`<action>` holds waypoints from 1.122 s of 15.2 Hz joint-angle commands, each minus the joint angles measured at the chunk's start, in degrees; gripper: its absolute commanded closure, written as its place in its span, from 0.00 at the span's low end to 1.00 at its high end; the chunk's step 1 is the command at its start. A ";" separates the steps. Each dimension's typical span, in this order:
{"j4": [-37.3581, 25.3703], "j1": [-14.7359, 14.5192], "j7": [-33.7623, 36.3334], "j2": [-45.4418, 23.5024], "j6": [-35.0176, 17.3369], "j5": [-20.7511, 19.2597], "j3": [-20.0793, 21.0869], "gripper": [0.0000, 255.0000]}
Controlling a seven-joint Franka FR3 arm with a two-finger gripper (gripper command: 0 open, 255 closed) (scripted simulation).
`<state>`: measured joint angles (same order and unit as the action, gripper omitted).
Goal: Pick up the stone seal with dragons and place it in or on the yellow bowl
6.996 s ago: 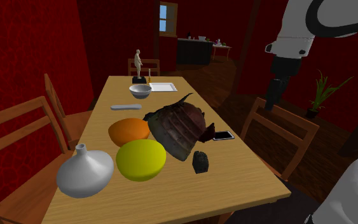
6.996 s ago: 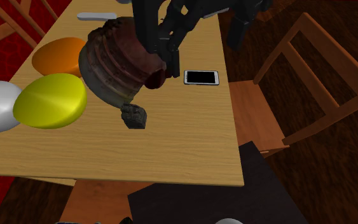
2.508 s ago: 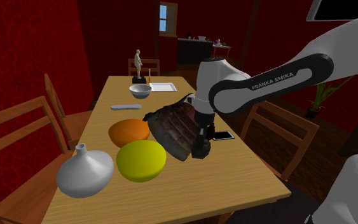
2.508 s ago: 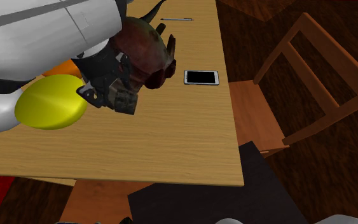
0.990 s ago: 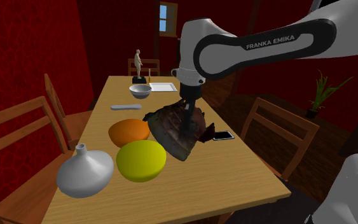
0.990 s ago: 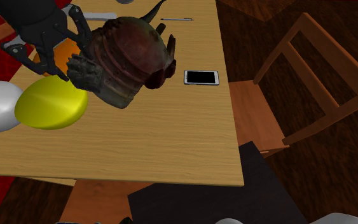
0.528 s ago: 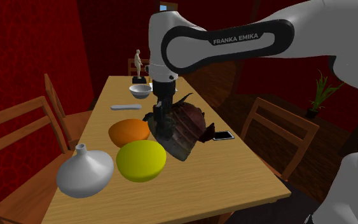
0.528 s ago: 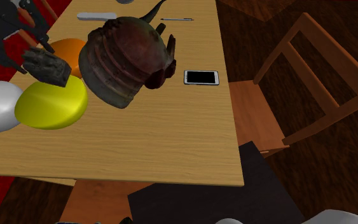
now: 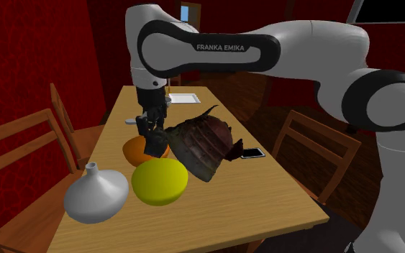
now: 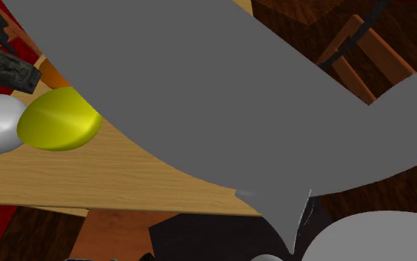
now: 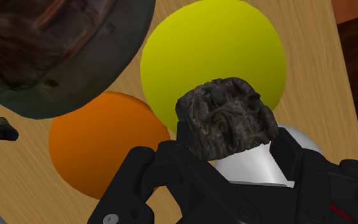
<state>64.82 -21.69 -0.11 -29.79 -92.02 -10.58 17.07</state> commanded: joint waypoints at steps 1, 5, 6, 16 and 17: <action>-1.18 -0.50 0.38 -1.35 -0.19 -0.32 -0.07 1.00; 2.95 0.00 0.63 -0.72 -3.65 -0.22 -0.06 1.00; 3.89 0.10 0.69 -0.63 -4.48 -0.21 -0.07 1.00; 11.55 0.79 1.32 -0.69 -12.12 -0.43 -0.23 1.00; 12.17 0.83 1.39 -0.78 -12.83 -0.48 -0.26 1.00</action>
<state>75.60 -21.03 1.23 -30.80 -103.97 -11.09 16.83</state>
